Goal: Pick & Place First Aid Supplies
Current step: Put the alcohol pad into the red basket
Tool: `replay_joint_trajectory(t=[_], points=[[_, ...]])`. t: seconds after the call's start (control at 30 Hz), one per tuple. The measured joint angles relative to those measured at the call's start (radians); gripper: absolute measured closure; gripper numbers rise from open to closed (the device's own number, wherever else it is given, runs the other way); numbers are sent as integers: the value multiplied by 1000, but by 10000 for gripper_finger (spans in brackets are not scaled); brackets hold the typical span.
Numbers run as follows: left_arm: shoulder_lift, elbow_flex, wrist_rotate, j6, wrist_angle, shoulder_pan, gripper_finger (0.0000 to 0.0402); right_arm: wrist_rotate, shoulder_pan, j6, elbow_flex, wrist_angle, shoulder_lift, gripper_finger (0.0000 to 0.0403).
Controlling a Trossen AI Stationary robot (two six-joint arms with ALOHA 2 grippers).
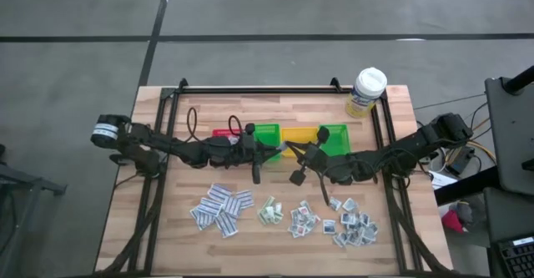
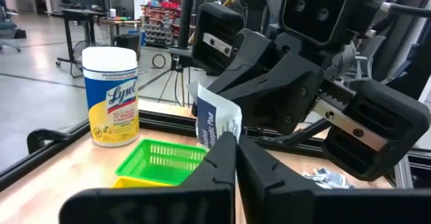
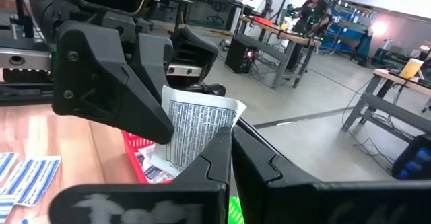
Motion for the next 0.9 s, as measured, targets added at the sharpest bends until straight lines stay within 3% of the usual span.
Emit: replay_joint_trajectory(t=[0.37,0.63,0.9], points=[[-1,0,-24,3,-24,1,401,-5,0,17,-2,-3,0,394],[-12,0,-169,-5,-100,1,401,-127,0,18,-3,-35,0,394],[-46,-1,-290,-7,-199,3,401,-136,1,94,0,-166,-2,365]])
